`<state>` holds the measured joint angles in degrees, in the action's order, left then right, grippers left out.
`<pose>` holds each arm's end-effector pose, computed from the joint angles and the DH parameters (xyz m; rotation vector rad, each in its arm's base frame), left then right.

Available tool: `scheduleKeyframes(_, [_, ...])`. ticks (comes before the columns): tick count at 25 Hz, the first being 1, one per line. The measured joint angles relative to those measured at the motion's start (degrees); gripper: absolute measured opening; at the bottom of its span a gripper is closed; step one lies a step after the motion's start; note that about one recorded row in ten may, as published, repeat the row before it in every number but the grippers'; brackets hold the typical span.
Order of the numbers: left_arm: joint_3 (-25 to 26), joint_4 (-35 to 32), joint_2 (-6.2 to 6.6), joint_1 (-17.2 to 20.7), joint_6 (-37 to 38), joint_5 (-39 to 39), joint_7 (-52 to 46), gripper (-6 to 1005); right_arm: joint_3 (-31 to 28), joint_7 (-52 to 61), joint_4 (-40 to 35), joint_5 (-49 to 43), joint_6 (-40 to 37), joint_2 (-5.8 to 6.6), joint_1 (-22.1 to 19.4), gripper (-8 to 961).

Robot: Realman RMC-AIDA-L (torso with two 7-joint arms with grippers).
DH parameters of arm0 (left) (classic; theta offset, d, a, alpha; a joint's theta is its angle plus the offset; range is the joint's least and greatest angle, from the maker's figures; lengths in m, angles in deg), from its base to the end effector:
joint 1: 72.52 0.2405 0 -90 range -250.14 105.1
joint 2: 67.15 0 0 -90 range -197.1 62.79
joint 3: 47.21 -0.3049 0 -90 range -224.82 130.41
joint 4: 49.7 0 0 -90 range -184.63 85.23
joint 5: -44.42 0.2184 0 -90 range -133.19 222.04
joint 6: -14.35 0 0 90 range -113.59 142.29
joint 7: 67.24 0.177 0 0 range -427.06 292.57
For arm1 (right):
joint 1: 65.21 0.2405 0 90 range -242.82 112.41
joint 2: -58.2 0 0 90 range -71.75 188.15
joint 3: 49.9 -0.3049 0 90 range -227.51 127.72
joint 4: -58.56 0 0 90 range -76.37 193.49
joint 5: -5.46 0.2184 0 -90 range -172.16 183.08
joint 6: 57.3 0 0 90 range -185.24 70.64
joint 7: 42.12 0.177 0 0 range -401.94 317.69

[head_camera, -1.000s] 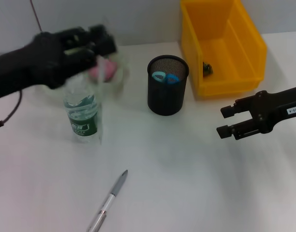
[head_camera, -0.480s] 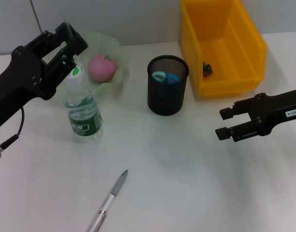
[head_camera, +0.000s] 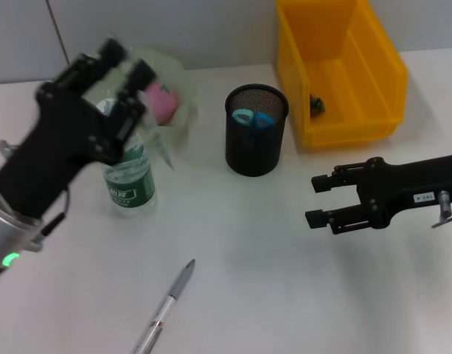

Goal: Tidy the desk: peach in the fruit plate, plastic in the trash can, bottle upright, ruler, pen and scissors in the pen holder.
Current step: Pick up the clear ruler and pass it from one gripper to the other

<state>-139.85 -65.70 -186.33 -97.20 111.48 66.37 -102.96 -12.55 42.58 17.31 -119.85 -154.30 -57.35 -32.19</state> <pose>-0.2361 0.3368 -0.0441 -2.0245 -0.1714 -1.4987 0.2974 0.3679 -0.0239 -2.8852 0.6379 0.5012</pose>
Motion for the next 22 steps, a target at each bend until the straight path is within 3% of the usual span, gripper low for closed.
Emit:
scheduleKeyframes(2, [0.0, 0.0, 0.0, 0.0, 0.0, 0.0, 0.0, 394, 0.0, -0.65, 0.07, 0.49, 0.05, -0.27, -0.39, 746])
scheduleKeyframes(3, [-9.1, -1.9, 0.0, 0.75, -1.27, -6.87, 3.6, 394, -0.01, -2.25, 0.39, 1.95, 0.14, -0.78, -1.3, 746])
scheduleKeyframes(4, [-9.1, -1.9, 0.0, 0.75, -1.27, -6.87, 3.6, 394, -0.01, -2.25, 0.39, 1.95, 0.14, -0.78, -1.3, 746])
scheduleKeyframes(5, [-22.6, -10.41, 0.0, 4.14, -8.78, -14.7, 12.85, 394, -0.03, -3.32, 0.69, 3.29, 0.14, -1.04, -2.12, 746])
scheduleKeyframes(10, [-28.56, -16.48, 0.0, 6.24, -15.61, -19.5, 18.94, 394, -0.08, -7.8, 1.15, 8.07, 0.31, -1.97, -4.69, 746])
scheduleKeyframes(14, [-28.56, -16.48, 0.0, 6.24, -15.61, -19.5, 18.94, 394, -0.09, -13.04, 1.97, 11.58, 1.19, -3.01, -6.32, 746])
scheduleKeyframes(16, [-32.86, -18.72, 0.0, 6.38, -21.72, -27.79, 22.11, 394, -0.08, -17.66, 4.2, 13.96, 2.09, -3.44, -7.01, 746])
scheduleKeyframes(22, [-37.15, -19.36, -0.01, 5.95, -24.37, -37.39, 25.24, 394, -0.25, -35.38, 17.95, 23.99, 5.37, -3.6, -7.59, 746])
